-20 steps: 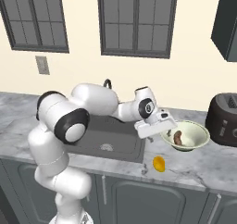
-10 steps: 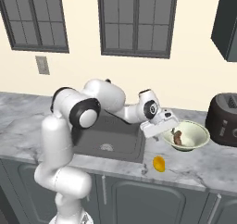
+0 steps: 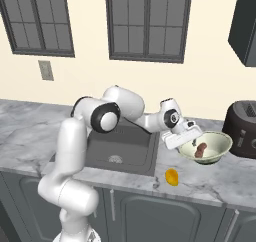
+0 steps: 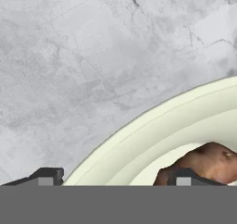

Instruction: Pick the potato from the sink and place it in the bowl. Then pick the bowl and place it in the microwave. Then close the microwave door and press the start button.

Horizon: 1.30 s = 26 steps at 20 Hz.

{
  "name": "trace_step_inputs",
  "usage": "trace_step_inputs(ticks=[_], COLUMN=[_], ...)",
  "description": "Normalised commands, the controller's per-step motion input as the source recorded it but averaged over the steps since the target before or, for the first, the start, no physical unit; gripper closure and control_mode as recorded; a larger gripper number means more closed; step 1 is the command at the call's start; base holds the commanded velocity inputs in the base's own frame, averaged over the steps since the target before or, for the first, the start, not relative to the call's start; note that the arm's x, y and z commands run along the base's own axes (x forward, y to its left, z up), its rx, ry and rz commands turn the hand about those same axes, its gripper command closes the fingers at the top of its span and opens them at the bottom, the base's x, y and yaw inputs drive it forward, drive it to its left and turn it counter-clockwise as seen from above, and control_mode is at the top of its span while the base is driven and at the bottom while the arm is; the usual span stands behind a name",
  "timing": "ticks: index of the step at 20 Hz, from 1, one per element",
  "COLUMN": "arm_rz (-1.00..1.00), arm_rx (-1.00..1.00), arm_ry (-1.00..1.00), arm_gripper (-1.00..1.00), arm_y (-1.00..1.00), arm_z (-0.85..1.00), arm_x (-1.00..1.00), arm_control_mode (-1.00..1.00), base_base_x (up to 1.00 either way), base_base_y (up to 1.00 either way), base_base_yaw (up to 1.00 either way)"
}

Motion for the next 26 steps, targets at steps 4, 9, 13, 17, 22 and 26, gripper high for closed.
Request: trace_step_inputs(ticks=[4, 9, 13, 17, 22, 26], arm_rz=[0.00, 0.01, 0.11, 0.18, 0.16, 0.15], arm_rx=[0.00, 0.00, 0.00, 0.00, 0.00, 0.00], arm_ry=[-0.04, -0.10, -0.05, -0.02, -0.09, -0.22], arm_gripper=[1.00, 1.00, 1.00, 1.00, 1.00, 1.00], arm_y=[-0.05, 0.00, 0.11, 0.31, 0.55, 0.52], arm_z=[0.01, 0.48, 0.69, 0.85, 1.00, 1.00], arm_x=[-0.16, -0.41, -0.56, -0.80, -0.66, -0.76], arm_control_mode=[-1.00, -1.00, -1.00, -1.00, -1.00, -1.00], base_base_x=[0.00, 0.00, 0.00, 0.00, 0.00, 0.00], base_base_y=[0.00, 0.00, 0.00, 0.00, 0.00, 0.00], base_base_yaw=[0.00, 0.00, 0.00, 0.00, 0.00, 0.00])
